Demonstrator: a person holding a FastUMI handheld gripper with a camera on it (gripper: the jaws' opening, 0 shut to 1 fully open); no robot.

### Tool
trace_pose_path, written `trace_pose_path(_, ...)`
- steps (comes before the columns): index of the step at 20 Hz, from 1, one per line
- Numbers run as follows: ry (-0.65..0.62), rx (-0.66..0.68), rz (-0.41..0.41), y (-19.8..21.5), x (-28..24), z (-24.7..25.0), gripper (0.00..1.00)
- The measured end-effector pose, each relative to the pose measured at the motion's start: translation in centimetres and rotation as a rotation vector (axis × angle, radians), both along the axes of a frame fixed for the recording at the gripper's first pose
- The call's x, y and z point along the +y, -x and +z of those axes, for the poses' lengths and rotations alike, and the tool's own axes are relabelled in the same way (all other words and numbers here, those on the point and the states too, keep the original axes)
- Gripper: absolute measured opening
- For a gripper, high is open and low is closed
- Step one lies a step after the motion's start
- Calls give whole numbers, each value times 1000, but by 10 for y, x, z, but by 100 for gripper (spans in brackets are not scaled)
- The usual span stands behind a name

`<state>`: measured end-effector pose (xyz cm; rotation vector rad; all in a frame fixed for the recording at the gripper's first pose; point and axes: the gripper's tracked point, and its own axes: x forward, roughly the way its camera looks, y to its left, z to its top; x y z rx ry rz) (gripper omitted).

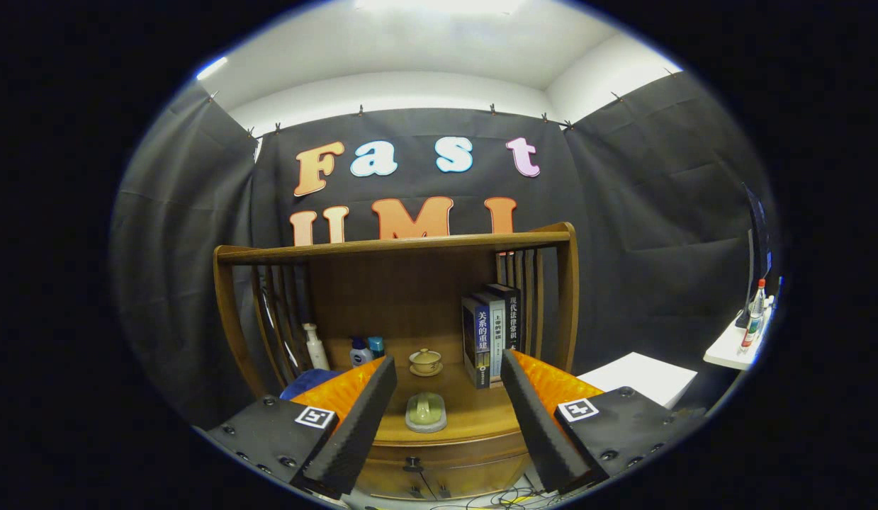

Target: Pull open the drawer, take out the items inside it, and place them on the countertop above the cabinet.

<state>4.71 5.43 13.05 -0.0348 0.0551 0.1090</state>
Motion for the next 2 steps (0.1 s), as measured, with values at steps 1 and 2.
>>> trace_pose_path(1, -2, 3, 3, -1, 1, -1, 98)
trace_pose_path(2, -4, 7, 5, -1, 2, -2, 98)
